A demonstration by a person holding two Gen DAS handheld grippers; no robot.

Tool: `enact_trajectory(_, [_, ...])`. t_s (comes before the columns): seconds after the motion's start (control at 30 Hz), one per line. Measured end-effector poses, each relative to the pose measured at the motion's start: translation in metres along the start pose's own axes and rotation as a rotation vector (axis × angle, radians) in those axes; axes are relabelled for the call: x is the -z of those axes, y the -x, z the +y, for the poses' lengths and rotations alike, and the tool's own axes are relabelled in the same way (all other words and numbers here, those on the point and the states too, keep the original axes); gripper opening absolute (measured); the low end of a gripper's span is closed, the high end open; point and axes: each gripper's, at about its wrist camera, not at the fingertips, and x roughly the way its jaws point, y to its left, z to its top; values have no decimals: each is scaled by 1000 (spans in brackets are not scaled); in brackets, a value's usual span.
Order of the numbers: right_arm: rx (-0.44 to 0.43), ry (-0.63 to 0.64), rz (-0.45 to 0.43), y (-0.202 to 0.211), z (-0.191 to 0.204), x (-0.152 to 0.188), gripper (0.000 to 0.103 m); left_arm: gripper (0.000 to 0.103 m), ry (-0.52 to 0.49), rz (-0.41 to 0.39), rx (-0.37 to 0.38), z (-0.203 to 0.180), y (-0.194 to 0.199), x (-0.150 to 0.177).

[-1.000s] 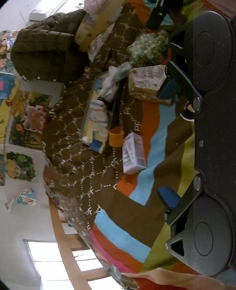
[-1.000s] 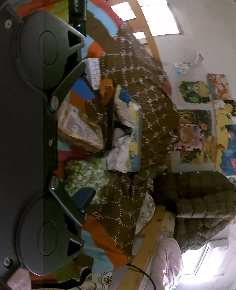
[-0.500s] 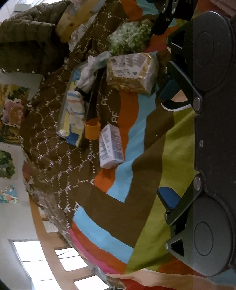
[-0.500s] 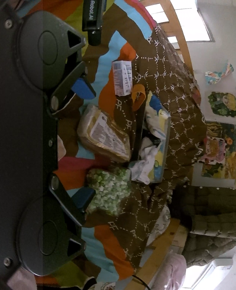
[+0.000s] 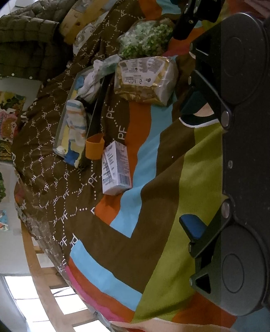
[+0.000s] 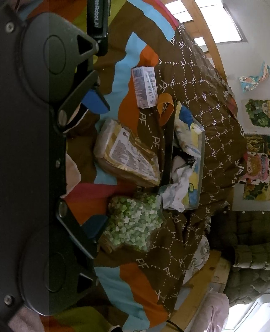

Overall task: Organize soft objects
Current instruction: 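Lift both open tools and move them back over the remaining items, then lower both tools toward the socks in the tray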

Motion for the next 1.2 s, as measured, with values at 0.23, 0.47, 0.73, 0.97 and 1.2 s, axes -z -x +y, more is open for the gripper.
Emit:
enact_trajectory(0.23, [2, -19, -1, -9, -2, -4, 103, 102, -17, -37, -4, -5, -5, -4])
enact_trajectory(0.47, [-1, -91, 13, -25, -20, -20, 103, 102, -63, -111, -10, -16, -19, -20])
enact_trajectory(0.73, [31, 20, -84, -41, -33, -53, 103, 102, -216, -249, 17, -36, -48, -55])
enact_trajectory(0.97, [59, 213, -145, -97, -38, -90, 103, 102, -387, -303, 50, -46, -91, -91])
enact_trajectory(1.2, [16, 298, -174, -146, -42, -109, 103, 102, -641, -316, 89, -58, -130, -119])
